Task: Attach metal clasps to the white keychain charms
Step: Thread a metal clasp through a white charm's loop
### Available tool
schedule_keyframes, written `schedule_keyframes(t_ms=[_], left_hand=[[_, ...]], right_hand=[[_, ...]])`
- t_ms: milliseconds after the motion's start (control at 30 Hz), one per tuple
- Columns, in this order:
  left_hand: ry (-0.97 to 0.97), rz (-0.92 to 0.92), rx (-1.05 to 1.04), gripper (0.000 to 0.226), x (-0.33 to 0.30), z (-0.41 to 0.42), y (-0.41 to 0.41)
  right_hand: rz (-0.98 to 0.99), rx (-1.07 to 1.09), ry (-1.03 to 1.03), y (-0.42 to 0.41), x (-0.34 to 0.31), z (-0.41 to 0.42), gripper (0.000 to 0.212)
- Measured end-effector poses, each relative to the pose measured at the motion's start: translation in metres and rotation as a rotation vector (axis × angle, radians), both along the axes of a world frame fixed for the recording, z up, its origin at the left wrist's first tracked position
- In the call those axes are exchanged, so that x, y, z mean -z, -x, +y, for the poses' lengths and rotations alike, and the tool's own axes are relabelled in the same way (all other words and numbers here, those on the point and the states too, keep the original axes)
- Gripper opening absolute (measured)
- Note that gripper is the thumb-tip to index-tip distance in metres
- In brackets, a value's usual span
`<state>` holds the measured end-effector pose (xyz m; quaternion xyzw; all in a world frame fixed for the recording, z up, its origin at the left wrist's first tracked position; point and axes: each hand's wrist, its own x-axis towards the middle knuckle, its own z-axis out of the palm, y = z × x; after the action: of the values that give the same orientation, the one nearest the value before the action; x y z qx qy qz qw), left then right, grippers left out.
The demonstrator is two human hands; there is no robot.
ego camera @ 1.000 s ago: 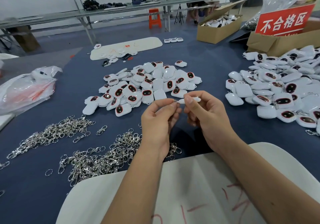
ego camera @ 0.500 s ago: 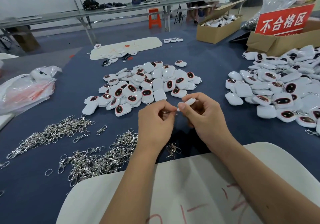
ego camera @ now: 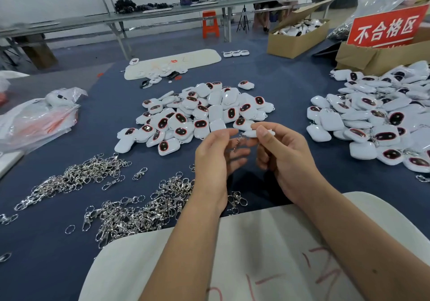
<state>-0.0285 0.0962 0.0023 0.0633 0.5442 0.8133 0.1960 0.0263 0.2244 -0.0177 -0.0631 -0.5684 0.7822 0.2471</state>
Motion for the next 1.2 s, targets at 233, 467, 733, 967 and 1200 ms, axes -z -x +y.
schedule_keyframes(t_ms=[233,467,733,967,1200], left_hand=[[-0.03,0.05,0.012,0.011,0.001,0.003,-0.006],[0.084,0.221,-0.211,0.019,0.006,0.003,0.001],[0.619,0.923,-0.239,0.013,0.011,-0.006,0.004],[0.733,0.882,-0.183,0.012,0.011,-0.004,0.003],[0.521,0.633,-0.32,0.011,0.012,-0.003,0.005]], right_hand=[[-0.011,0.003,-0.009,-0.001,0.0,0.0,0.035],[-0.021,0.029,-0.097,0.001,0.003,-0.001,0.022],[-0.053,0.128,-0.285,0.002,0.006,-0.001,0.006],[-0.04,0.195,-0.545,0.002,0.008,-0.004,0.018],[-0.054,0.263,-0.471,0.005,0.009,-0.002,0.03]])
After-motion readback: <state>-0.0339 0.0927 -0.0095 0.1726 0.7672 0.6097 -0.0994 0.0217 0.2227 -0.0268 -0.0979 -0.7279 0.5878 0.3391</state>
